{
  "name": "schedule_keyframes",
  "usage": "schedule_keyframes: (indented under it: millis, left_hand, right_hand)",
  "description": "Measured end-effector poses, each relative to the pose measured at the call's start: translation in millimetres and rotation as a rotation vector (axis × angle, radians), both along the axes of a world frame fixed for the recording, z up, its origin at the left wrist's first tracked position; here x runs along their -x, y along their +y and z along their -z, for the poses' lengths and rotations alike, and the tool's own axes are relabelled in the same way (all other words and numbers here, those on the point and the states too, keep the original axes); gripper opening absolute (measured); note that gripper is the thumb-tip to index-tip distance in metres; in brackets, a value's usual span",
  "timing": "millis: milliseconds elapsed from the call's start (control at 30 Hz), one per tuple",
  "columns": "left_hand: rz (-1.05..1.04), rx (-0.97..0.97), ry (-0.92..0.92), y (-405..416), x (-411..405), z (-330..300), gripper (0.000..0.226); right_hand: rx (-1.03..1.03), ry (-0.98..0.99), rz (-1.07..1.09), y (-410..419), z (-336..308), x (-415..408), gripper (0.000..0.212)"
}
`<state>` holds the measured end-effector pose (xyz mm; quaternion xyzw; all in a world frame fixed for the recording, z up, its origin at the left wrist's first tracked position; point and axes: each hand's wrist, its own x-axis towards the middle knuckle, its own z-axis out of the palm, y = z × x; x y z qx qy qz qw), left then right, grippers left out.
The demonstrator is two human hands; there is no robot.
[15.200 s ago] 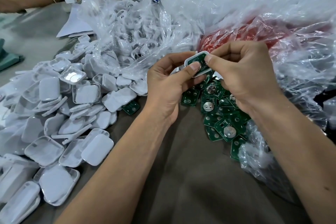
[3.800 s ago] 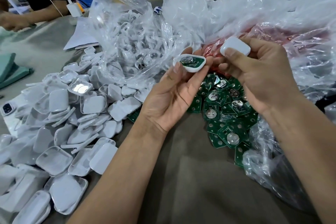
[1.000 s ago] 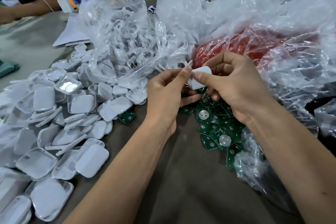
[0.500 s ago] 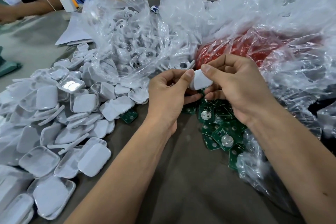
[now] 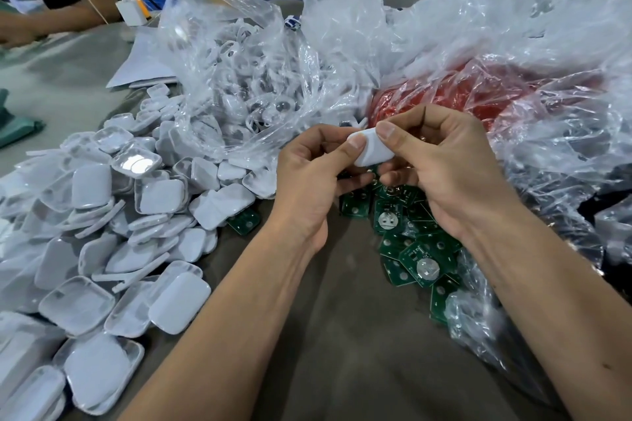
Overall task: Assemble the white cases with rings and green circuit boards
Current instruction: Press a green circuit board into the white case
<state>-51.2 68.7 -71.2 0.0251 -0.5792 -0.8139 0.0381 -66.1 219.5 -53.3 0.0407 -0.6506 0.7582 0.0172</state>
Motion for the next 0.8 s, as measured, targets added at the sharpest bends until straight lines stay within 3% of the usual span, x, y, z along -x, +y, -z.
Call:
schedule_keyframes:
  millis: [333,800]
  left_hand:
    - [-0.018,-0.041,0.022,0.2,-0.5,0.0,0.003]
    - [-0.006,-0.085,0.070,0.5,-0.7,3.4,0.004]
  right_hand:
    - [0.155,0.003,0.008,-10.0,5.5,-1.0,0.014]
    - [0.170,0.083,0.014,-13.7,8.6,-3.6,0.008]
